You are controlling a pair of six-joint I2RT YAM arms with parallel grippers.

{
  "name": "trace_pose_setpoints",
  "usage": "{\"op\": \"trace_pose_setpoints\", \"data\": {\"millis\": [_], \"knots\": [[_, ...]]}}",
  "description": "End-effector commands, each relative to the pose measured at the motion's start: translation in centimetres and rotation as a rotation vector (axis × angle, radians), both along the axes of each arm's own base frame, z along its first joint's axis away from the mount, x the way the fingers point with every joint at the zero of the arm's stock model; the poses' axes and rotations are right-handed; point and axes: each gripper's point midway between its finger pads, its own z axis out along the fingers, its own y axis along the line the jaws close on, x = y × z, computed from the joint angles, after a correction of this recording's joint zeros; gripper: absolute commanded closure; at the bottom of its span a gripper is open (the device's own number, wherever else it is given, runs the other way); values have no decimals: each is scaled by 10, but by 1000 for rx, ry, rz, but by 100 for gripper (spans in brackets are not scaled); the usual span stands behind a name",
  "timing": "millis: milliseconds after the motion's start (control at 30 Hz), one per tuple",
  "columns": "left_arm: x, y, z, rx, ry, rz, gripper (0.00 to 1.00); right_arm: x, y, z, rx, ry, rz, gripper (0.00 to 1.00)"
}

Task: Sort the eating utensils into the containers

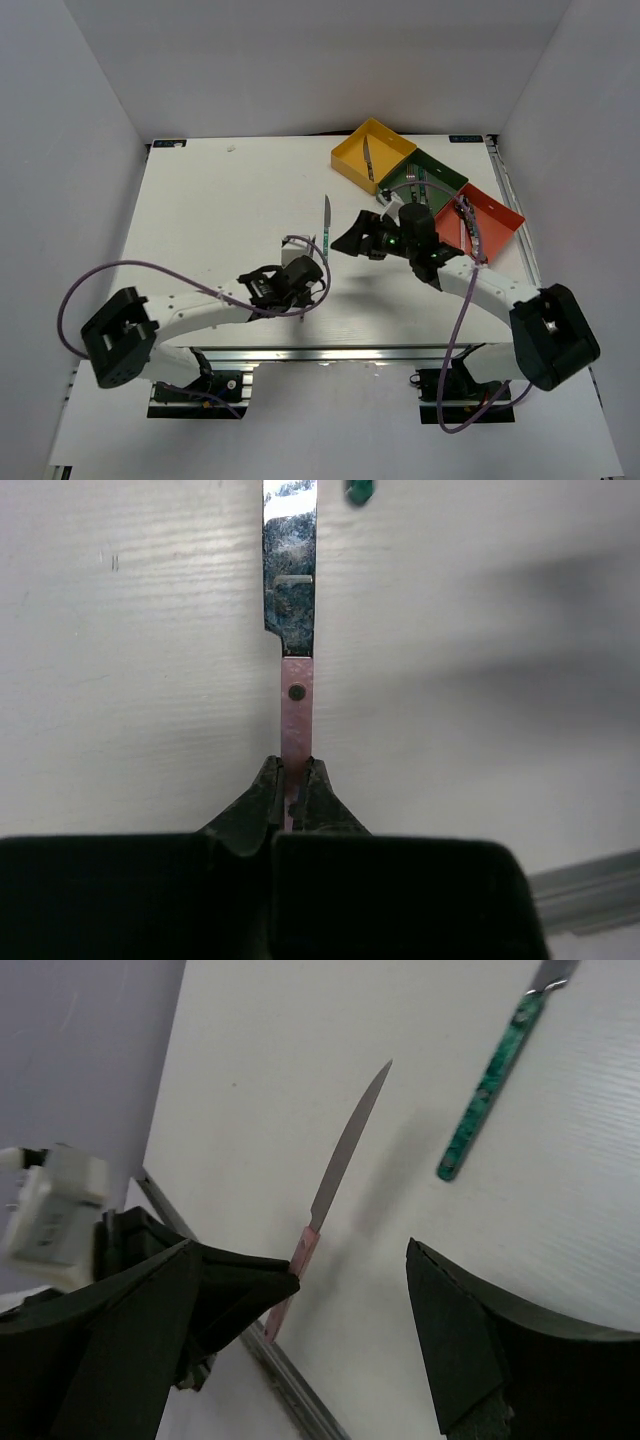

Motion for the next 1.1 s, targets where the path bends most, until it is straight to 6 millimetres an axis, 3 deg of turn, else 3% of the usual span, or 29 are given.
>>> {"op": "trace_pose_setpoints", "data": {"millis": [0,33,267,367,467,500,533,567,600,633,667,700,733,767,800,833,867,933,967,1000,1033,1067], "knots": [[5,-18,46,-182,-86,-8,100,0,35,33,167,-45,32,14],[2,-21,49,-208,-79,-28,100,-4,46,24,168,-7,48,14],[-6,-31,79,-338,-119,-97,100,-7,90,15,177,36,100,19],[-6,-33,93,-392,-153,-105,100,-8,100,3,162,75,103,31],[-4,-30,102,-408,-185,-100,100,-15,107,0,178,87,137,66],[-3,-29,104,-404,-193,-96,100,-17,108,-1,183,84,146,98],[-2,-28,103,-391,-194,-95,92,-18,108,0,186,83,147,100],[-1,-25,105,-374,-194,-86,73,-16,107,2,186,71,143,100],[2,-21,105,-353,-203,-68,32,-14,106,2,175,65,137,100],[4,-20,105,-338,-204,-61,15,-7,105,8,168,43,127,100],[3,-15,104,-311,-199,-55,2,-1,102,4,138,46,116,100],[4,-13,112,-310,-211,-47,2,7,100,4,108,5,120,100],[6,-7,116,-294,-223,-24,2,25,91,6,91,-21,92,100],[3,5,111,-239,-206,-10,2,47,88,24,89,-79,65,100],[5,9,120,-225,-220,6,2,73,70,11,15,-88,16,100],[7,19,122,-184,-232,22,2,93,61,13,-16,-108,-16,100],[2,31,121,-134,-220,27,2,133,44,22,-61,-159,-68,100],[1,45,121,-83,-229,31,2,175,26,31,-111,-197,-127,100],[-3,51,121,-69,-228,25,2,211,22,51,-122,-254,-173,100],[-4,54,122,-63,-231,14,2,235,0,53,-178,-278,-209,100],[-7,55,118,-58,-222,4,2,253,-7,59,-205,-310,-232,100],[-8,56,118,-67,-226,-2,2,285,-11,76,-219,-373,-266,100]]}}
